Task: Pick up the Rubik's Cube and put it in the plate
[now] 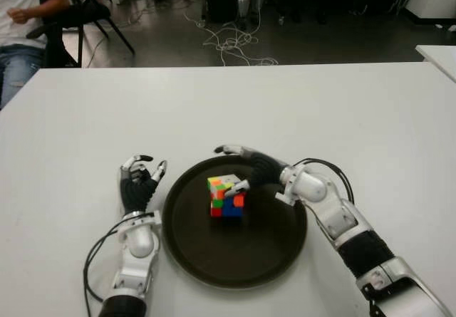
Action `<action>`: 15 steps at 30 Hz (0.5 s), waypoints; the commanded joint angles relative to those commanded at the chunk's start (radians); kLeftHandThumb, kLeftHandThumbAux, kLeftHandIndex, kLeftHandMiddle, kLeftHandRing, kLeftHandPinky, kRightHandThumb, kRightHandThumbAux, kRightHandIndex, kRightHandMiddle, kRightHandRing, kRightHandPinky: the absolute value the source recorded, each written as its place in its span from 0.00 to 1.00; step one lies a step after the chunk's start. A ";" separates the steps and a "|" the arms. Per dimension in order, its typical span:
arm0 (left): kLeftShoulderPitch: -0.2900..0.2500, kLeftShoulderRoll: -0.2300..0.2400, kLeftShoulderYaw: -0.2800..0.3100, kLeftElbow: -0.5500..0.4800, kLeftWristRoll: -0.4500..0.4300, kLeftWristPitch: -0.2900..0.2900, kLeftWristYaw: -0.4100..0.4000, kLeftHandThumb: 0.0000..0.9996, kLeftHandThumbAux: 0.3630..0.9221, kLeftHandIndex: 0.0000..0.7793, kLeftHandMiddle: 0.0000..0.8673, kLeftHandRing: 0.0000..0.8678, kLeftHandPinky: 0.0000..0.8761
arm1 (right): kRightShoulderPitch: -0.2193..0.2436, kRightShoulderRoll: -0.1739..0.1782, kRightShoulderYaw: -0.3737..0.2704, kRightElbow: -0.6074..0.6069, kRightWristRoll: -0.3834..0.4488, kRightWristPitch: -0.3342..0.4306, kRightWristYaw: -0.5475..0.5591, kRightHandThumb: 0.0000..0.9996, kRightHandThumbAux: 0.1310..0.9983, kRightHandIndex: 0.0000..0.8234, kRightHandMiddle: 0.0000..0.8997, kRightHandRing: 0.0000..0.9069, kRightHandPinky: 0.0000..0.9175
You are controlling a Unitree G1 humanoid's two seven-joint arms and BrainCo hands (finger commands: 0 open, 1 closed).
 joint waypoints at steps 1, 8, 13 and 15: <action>0.000 -0.001 0.001 -0.001 -0.001 0.000 0.000 0.72 0.60 0.57 0.94 0.96 0.95 | -0.001 -0.001 -0.006 0.002 0.004 -0.009 -0.004 0.00 0.62 0.01 0.03 0.01 0.00; -0.004 0.000 0.001 0.007 0.002 -0.003 -0.001 0.72 0.60 0.57 0.94 0.96 0.95 | 0.004 -0.018 -0.044 -0.018 0.012 -0.064 -0.035 0.00 0.61 0.00 0.02 0.00 0.00; -0.005 0.004 -0.002 0.006 0.007 0.004 -0.006 0.72 0.60 0.57 0.94 0.96 0.95 | 0.013 -0.035 -0.056 -0.057 0.010 -0.078 -0.042 0.00 0.58 0.00 0.04 0.02 0.00; -0.003 0.007 -0.005 0.002 0.012 0.010 -0.008 0.72 0.60 0.57 0.94 0.96 0.94 | 0.027 -0.057 -0.070 -0.125 0.023 -0.057 -0.022 0.00 0.58 0.00 0.05 0.03 0.00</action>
